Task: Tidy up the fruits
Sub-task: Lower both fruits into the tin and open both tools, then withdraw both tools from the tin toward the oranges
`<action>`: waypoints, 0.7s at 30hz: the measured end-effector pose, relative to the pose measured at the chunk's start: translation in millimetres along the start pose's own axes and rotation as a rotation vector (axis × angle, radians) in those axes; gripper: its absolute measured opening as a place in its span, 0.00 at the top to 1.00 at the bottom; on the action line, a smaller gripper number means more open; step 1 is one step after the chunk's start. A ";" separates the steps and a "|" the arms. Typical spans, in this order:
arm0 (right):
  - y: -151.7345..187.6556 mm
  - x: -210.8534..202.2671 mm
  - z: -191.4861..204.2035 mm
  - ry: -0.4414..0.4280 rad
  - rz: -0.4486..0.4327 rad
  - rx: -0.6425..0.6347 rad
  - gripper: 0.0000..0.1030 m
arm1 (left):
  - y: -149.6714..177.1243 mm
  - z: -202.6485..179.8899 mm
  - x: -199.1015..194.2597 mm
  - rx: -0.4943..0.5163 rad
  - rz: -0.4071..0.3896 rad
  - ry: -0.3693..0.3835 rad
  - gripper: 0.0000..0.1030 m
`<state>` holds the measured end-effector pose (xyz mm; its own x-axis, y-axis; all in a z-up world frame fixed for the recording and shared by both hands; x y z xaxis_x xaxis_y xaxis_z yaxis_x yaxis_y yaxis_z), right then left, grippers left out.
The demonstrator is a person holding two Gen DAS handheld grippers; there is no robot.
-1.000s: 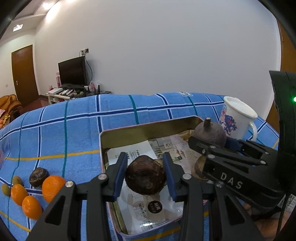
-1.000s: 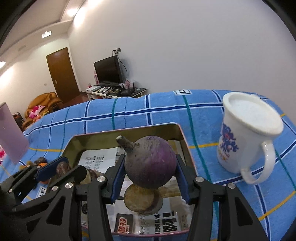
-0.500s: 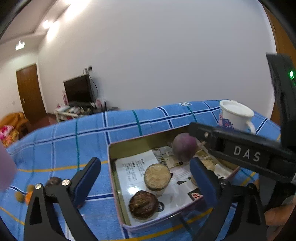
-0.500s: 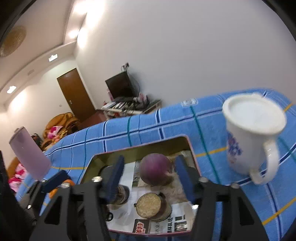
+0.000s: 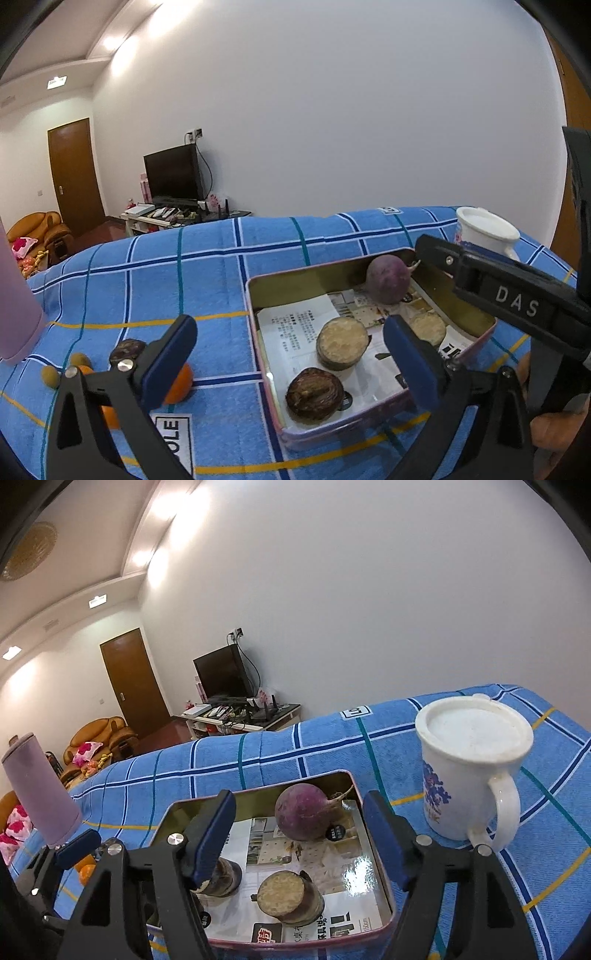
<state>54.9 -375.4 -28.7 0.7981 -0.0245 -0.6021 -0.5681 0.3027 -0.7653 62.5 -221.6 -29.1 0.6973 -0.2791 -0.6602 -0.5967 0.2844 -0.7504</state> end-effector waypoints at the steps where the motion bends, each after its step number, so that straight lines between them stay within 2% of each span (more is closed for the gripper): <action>1: 0.1 -0.5 -0.2 0.004 -0.004 -0.006 0.30 | 0.7 2.2 -0.9 -0.003 -0.001 -0.006 0.00; 8: 4.9 -10.6 5.3 0.031 -0.038 -0.043 0.30 | 6.0 25.2 -5.5 -0.053 0.000 -0.072 0.00; 21: 12.8 -23.6 23.6 0.103 -0.066 -0.108 0.30 | 18.2 50.1 -15.1 -0.096 0.007 -0.103 0.00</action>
<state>33.5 -348.5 -18.9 0.8126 -0.1400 -0.5658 -0.5380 0.1932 -0.8205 61.0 -166.2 -31.3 0.7274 -0.1805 -0.6620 -0.6331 0.1958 -0.7489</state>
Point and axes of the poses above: each gripper's, at about its wrist camera, not at the fingertips, and x roughly the way its jaws point, z to its left, y to its underside, the point moved 8 cm from there along x, roughly the way its jaws point, and after that the axes turned 12 degrees about z, right-handed, at the moved point
